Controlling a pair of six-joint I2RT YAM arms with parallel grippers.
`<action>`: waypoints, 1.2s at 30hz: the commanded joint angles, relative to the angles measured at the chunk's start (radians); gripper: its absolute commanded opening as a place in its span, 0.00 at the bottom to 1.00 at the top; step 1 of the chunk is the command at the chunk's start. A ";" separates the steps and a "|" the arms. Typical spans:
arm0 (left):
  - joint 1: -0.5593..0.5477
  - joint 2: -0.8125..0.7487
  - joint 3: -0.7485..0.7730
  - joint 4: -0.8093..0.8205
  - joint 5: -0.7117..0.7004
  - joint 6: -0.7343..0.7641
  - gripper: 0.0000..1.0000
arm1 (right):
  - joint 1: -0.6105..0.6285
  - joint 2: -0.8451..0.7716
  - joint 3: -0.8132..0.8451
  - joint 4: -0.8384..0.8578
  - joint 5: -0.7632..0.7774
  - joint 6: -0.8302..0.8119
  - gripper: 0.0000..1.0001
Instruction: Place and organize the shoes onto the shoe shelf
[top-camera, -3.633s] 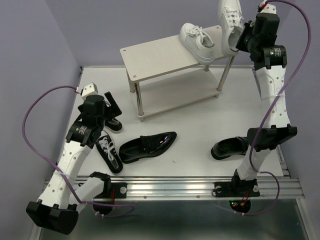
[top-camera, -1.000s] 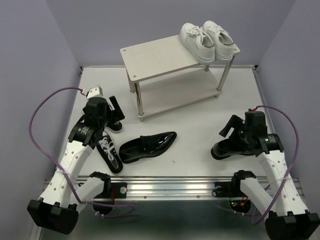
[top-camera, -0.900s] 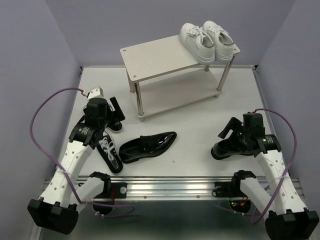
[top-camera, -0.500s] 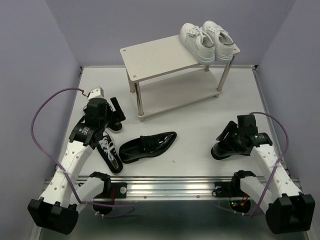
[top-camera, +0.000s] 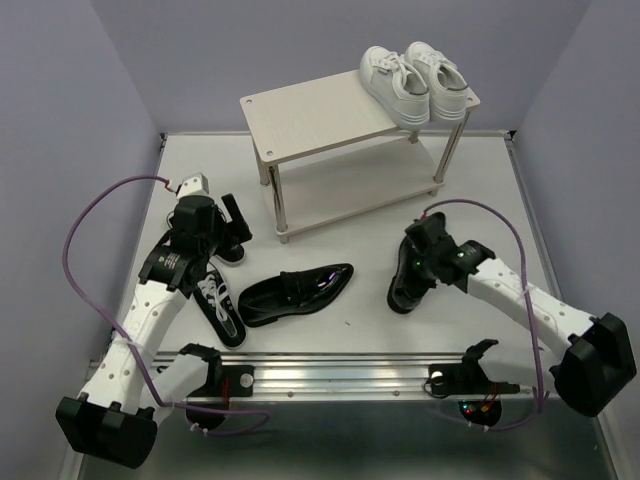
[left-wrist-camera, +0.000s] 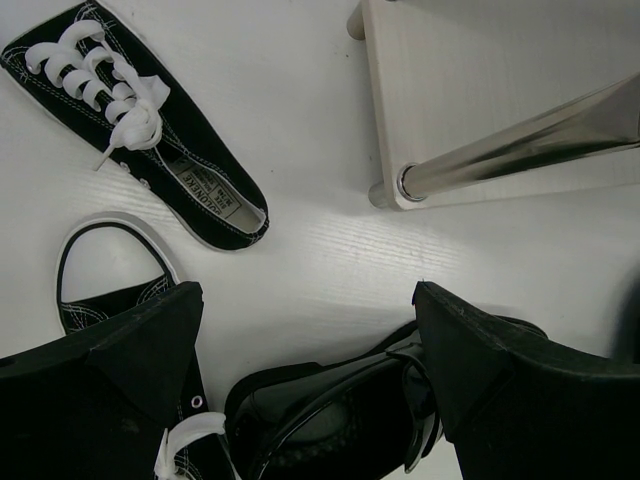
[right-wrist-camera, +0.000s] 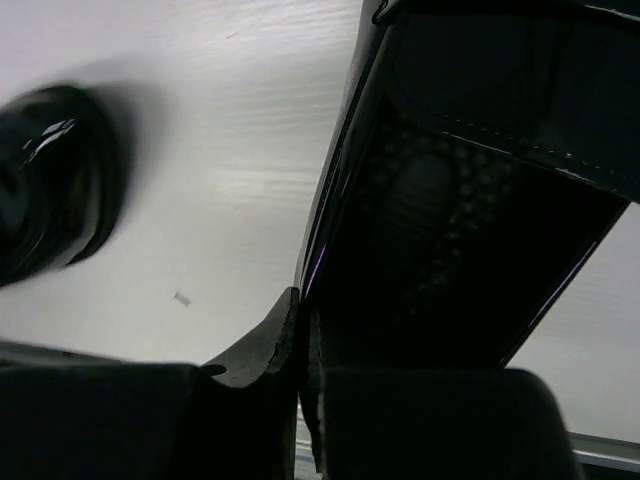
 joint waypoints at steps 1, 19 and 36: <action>0.000 0.000 0.010 0.035 -0.007 0.002 0.99 | 0.302 0.095 0.178 -0.012 0.158 -0.017 0.01; 0.002 0.048 0.037 0.038 -0.011 0.034 0.99 | 0.495 0.148 0.298 -0.086 0.307 0.027 0.49; 0.002 0.043 0.010 0.057 0.010 0.037 0.99 | 0.495 -0.051 0.077 -0.160 0.418 0.375 0.73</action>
